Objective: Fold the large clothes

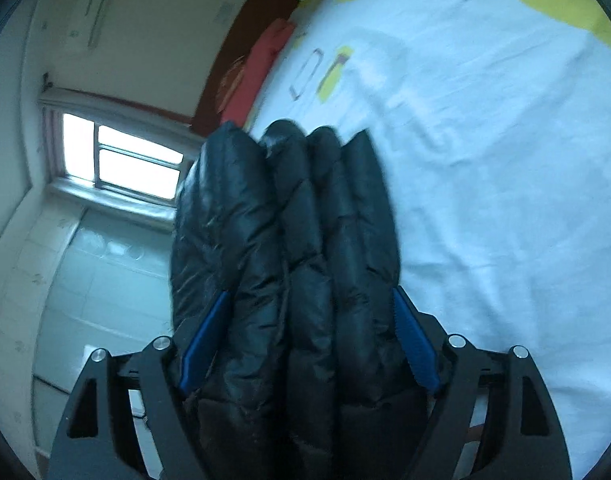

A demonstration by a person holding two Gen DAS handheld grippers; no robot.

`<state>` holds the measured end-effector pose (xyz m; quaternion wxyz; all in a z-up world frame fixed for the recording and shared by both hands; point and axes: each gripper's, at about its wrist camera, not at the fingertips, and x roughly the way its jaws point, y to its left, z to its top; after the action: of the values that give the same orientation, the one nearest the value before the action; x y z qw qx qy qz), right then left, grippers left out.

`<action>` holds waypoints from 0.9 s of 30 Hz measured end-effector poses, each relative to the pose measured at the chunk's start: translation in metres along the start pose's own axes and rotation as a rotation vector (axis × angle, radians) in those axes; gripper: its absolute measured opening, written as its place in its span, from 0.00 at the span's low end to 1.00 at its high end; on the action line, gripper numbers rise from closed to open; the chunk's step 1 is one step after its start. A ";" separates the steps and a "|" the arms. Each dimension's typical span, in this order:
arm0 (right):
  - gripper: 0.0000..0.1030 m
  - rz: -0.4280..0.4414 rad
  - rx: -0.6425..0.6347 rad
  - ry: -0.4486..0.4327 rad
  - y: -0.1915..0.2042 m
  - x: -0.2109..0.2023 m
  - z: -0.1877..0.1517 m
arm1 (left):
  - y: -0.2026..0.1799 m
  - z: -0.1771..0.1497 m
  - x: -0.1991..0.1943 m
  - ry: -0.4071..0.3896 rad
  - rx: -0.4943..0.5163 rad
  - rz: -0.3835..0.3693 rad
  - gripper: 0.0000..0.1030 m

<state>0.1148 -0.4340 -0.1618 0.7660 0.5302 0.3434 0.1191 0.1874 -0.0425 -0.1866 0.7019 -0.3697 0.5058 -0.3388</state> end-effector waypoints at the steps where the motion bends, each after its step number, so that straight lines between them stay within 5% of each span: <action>1: 0.78 0.019 0.008 0.004 -0.002 -0.003 -0.003 | 0.002 0.002 0.001 0.003 -0.013 -0.009 0.98; 7: 0.78 -0.094 -0.072 0.034 0.009 0.014 -0.009 | -0.004 0.002 0.008 0.008 0.010 0.013 0.98; 9: 0.67 -0.116 -0.091 0.036 0.013 0.017 -0.012 | -0.007 0.001 0.009 0.009 0.017 0.017 0.97; 16: 0.44 -0.077 -0.084 0.010 0.020 0.011 -0.023 | -0.026 -0.004 0.006 -0.006 0.058 0.026 0.91; 27: 0.40 0.065 -0.122 -0.004 0.067 0.056 -0.023 | -0.054 0.016 -0.039 -0.082 0.148 0.011 0.91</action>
<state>0.1531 -0.3587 -0.1293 0.7933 0.4935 0.3166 0.1639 0.1871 -0.0338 -0.1191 0.7492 -0.3275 0.4523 -0.3561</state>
